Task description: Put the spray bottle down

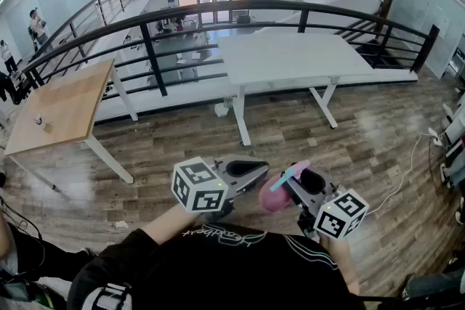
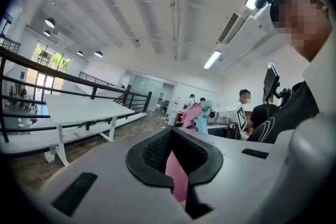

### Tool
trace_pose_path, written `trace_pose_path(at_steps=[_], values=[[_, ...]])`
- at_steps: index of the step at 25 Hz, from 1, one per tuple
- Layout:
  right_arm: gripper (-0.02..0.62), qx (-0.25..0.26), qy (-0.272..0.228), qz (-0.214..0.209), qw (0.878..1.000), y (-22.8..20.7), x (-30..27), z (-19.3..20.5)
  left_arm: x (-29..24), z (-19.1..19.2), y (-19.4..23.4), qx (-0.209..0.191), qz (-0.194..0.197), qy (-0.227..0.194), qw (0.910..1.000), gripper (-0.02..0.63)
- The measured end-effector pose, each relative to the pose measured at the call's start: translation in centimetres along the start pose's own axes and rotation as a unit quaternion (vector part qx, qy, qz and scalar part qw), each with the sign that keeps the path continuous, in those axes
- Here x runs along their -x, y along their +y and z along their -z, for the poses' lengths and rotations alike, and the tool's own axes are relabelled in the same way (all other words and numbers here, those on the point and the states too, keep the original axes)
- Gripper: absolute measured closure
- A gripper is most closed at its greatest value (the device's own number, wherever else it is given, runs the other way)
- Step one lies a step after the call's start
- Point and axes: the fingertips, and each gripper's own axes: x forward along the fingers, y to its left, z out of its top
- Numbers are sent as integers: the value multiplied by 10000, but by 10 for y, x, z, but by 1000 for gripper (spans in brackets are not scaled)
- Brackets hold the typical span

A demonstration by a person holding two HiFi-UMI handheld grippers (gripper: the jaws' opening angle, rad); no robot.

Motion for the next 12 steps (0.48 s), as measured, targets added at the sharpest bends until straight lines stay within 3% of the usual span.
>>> trace_pose_path(at_steps=[12], values=[[442, 227, -12, -11, 9997, 18, 12, -5, 10, 0, -21, -83, 29, -84, 9999, 598]])
